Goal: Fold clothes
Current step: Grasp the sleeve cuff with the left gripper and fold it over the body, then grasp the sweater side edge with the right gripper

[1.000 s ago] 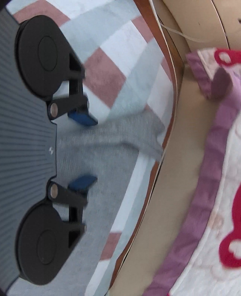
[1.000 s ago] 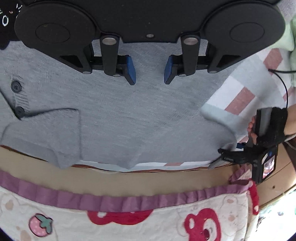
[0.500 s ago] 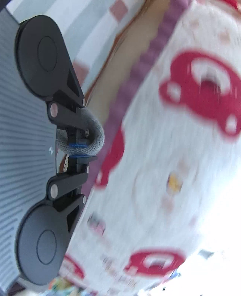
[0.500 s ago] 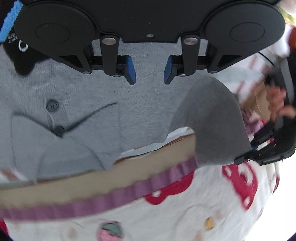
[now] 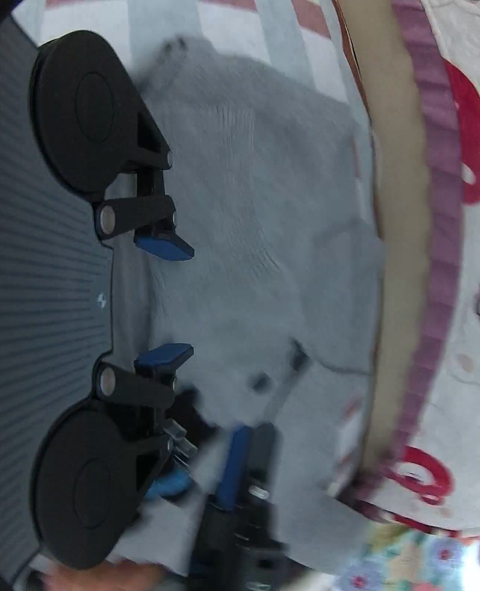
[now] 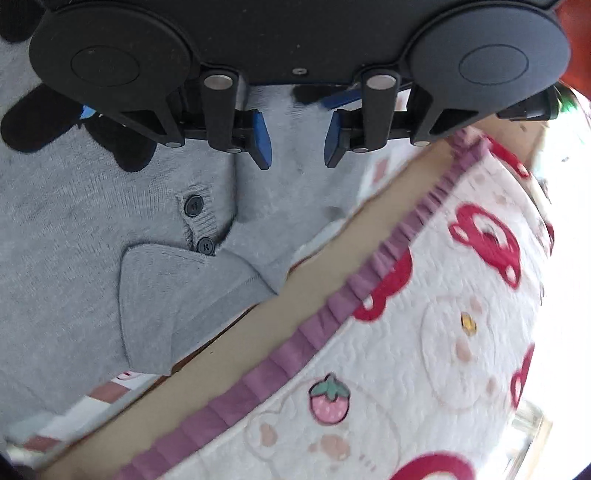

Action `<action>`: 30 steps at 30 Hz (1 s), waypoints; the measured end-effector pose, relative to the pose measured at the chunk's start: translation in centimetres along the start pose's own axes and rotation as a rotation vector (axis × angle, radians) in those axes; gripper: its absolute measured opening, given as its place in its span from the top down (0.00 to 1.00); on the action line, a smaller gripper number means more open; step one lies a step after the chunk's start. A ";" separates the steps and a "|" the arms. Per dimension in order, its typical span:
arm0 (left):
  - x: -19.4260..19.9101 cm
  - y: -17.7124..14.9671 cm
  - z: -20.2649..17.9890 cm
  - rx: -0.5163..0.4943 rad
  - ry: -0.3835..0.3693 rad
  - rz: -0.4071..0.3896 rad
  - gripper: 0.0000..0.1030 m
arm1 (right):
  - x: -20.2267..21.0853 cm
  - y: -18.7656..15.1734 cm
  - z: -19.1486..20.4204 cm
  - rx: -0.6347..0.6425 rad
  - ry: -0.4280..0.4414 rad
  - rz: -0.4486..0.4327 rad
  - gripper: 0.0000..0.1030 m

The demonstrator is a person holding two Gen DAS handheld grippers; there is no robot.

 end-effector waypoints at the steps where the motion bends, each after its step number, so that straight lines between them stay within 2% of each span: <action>1: 0.8 -0.1 0.9 0.021 -0.005 -0.018 0.52 | -0.3 -0.3 0.4 0.052 -0.006 0.012 0.62; 3: 2.2 -0.4 3.0 0.093 0.006 -0.057 0.49 | -0.9 -1.3 1.9 0.242 -0.010 0.039 0.60; 5: 2.8 -0.5 5.3 0.173 0.049 -0.087 0.48 | -1.6 -2.3 3.3 0.431 -0.014 0.066 0.57; 7: 3.1 -0.6 7.6 0.248 0.102 -0.111 0.48 | -2.7 -4.0 5.1 0.647 -0.004 0.116 0.45; 9: 2.8 -0.9 9.2 0.301 0.143 -0.121 0.48 | -4.3 -6.2 6.4 0.861 -0.006 0.188 0.39; 10: 2.7 -0.9 9.8 0.322 0.146 -0.127 0.48 | -5.2 -7.0 6.4 0.933 -0.032 0.216 0.44; 11: 2.7 -1.0 10.2 0.331 0.143 -0.134 0.48 | -6.1 -7.2 5.9 0.946 -0.065 0.219 0.51; 12: 2.7 -1.0 10.3 0.330 0.143 -0.137 0.48 | -6.8 -7.1 5.3 0.947 -0.095 0.214 0.90; 13: 2.8 -0.9 10.2 0.318 0.143 -0.139 0.48 | -6.9 -6.0 4.7 0.902 -0.114 0.173 0.93; 14: 2.9 -0.8 9.9 0.298 0.141 -0.144 0.48 | -6.0 -4.3 4.6 0.827 -0.103 0.095 0.93; 16: 3.0 -0.4 9.2 0.233 0.135 -0.153 0.48 | -3.1 -0.7 4.7 0.648 -0.044 -0.081 0.93; 17: 3.1 -0.1 8.5 0.162 0.131 -0.157 0.48 | -1.7 0.8 4.3 0.578 -0.051 -0.151 0.93; 19: 3.2 0.2 7.2 0.019 0.134 -0.162 0.46 | 0.0 2.8 2.1 0.459 -0.134 -0.233 0.92; 20: 3.0 0.2 6.6 -0.039 0.144 -0.154 0.42 | 0.0 3.3 0.3 0.414 -0.203 -0.236 0.90; 22: 2.6 -0.1 5.6 -0.138 0.160 -0.134 0.41 | -0.5 3.7 -3.7 0.323 -0.342 -0.169 0.87; 23: 2.3 -0.4 5.4 -0.159 0.166 -0.117 0.41 | -0.4 4.0 -5.5 0.239 -0.378 -0.155 0.87; 25: 1.7 -1.1 5.1 -0.201 0.176 -0.082 0.41 | 0.3 4.4 -8.3 0.058 -0.389 -0.161 0.83; 26: 1.4 -1.6 5.1 -0.220 0.179 -0.061 0.41 | 0.4 4.6 -9.0 0.011 -0.389 -0.168 0.81; 27: 1.1 -2.1 5.0 -0.241 0.185 -0.041 0.41 | 0.4 4.7 -9.6 -0.024 -0.388 -0.172 0.68; 28: 0.7 -2.6 5.0 -0.268 0.200 -0.020 0.41 | 0.1 4.7 -9.8 -0.019 -0.386 -0.165 0.61; 30: 0.2 -2.9 5.1 -0.300 0.233 -0.017 0.34 | -0.4 4.5 -9.8 0.026 -0.383 -0.153 0.60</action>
Point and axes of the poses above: each gripper's, at about its wrist camera, not at the fingertips, and x roughly against the way its jaws point, z to its left, y to its top, the point moved 6 cm from there along -x, roughly the way its jaws point, and after that the axes turned 11 degrees about -z, right-handed, at the moved point
